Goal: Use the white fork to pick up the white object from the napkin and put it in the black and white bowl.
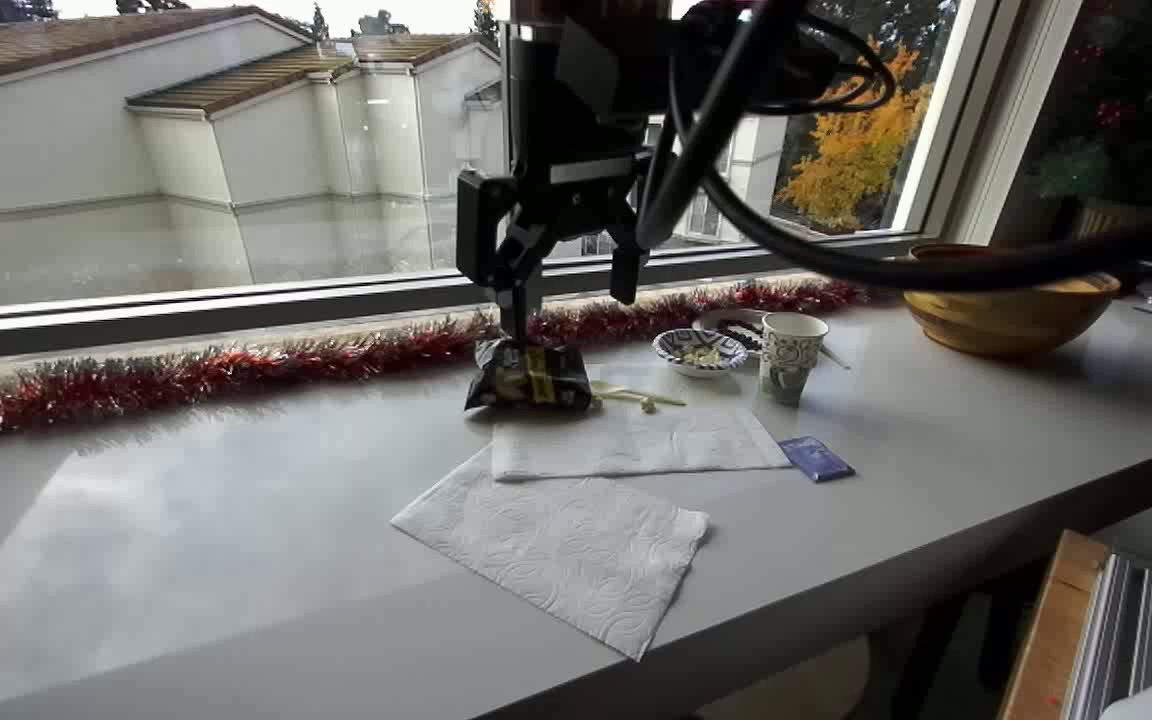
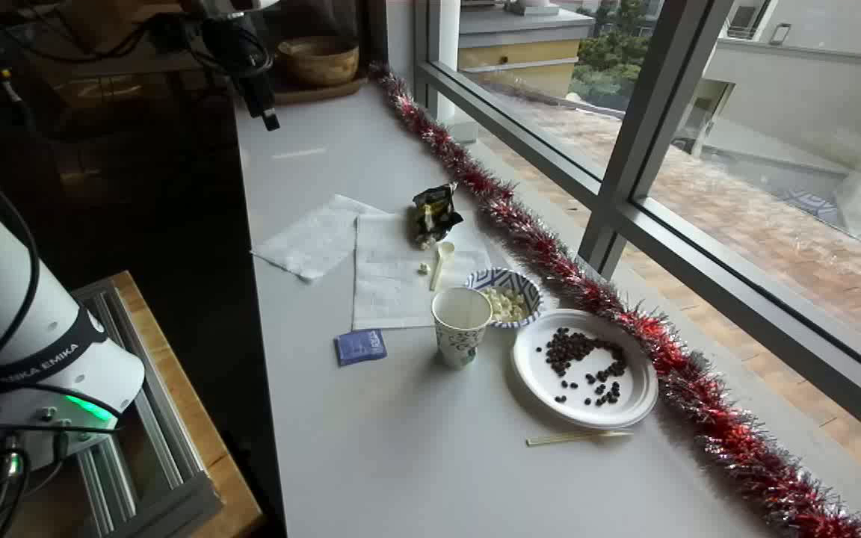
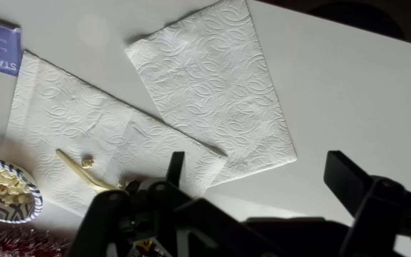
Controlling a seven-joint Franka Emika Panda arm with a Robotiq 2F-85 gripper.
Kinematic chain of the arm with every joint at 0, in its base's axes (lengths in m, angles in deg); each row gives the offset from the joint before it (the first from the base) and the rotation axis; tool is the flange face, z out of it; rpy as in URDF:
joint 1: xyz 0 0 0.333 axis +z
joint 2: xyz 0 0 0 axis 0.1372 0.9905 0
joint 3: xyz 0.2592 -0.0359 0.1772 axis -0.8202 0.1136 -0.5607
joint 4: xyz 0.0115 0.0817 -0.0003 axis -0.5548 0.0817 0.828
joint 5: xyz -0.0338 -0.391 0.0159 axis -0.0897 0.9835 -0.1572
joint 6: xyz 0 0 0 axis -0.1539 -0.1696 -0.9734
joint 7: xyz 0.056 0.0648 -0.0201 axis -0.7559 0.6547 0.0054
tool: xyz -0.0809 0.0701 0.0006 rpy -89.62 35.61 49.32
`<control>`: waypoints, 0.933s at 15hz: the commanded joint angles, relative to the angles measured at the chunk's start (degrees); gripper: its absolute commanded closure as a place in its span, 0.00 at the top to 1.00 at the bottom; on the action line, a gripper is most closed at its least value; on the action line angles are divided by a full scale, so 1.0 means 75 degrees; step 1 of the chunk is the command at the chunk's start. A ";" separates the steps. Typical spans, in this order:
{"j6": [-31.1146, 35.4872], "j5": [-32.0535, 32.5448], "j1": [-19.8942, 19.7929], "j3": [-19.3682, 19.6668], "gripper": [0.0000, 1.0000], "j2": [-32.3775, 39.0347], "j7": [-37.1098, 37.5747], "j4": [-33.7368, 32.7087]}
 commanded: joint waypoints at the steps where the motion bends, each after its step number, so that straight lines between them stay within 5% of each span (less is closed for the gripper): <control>1: -0.0020 0.0108 0.0248 0.0248 1.00 0.0028 0.0074 -0.0008; 14: -0.0030 -0.0004 0.0151 0.0418 1.00 0.0170 0.0078 -0.0245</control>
